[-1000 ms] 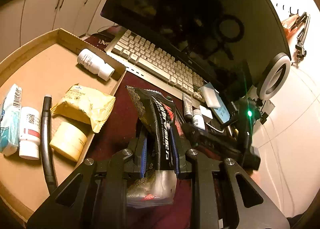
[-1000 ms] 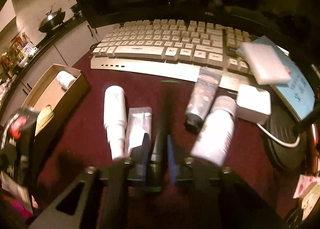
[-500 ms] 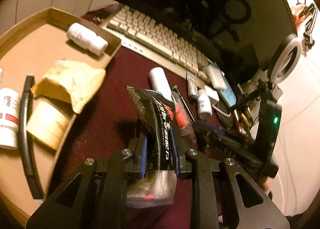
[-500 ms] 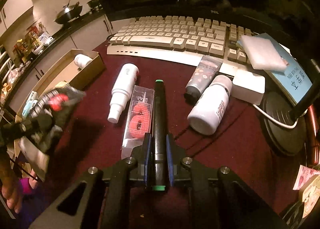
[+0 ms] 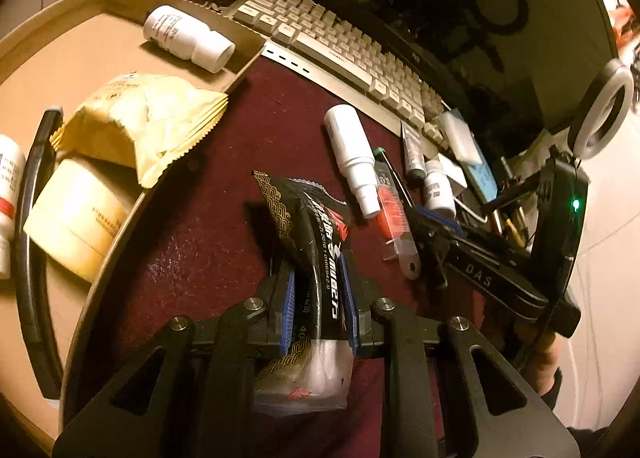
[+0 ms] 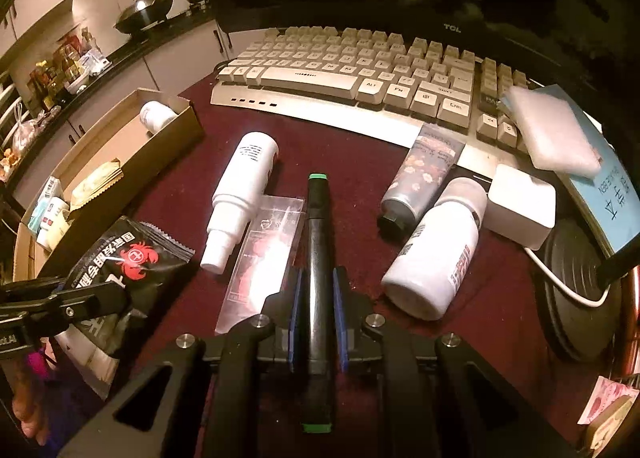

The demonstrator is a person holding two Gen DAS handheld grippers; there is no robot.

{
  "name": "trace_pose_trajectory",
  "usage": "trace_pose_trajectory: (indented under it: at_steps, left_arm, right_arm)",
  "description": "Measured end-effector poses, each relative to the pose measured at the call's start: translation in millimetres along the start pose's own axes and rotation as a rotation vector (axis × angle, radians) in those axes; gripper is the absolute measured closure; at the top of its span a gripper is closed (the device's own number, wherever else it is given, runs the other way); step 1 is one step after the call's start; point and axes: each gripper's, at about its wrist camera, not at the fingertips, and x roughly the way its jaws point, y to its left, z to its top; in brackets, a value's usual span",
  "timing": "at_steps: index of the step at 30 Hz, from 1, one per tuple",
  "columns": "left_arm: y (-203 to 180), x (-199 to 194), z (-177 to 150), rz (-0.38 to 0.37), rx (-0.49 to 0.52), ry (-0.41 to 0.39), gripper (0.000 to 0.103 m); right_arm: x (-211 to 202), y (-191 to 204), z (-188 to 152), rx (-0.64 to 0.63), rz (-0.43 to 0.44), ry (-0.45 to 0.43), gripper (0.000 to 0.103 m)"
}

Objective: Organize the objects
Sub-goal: 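Grasp the black green-capped marker with the right gripper while the left holds the packet, then carry the snack packet and marker into the tray and release both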

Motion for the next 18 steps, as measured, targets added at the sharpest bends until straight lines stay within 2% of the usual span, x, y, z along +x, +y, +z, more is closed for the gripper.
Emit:
trace_pose_trajectory:
  at_steps: [3, 9, 15, 18]
  left_arm:
    - [-3, -3, 1, -0.005, 0.003, -0.003, 0.083]
    - [-12, -27, 5, -0.046, 0.015, -0.062, 0.083]
    - [-10, -56, 11, -0.087, -0.008, -0.136, 0.083]
    - [-2, -73, 17, -0.085, -0.027, -0.180, 0.083]
  right_arm:
    - [-11, -5, -3, 0.022, -0.017, -0.037, 0.090]
    - [-39, -3, 3, 0.041, -0.012, -0.130, 0.090]
    - [-64, 24, 8, -0.022, 0.071, -0.182, 0.090]
    - [-68, 45, 18, -0.059, 0.166, -0.189, 0.090]
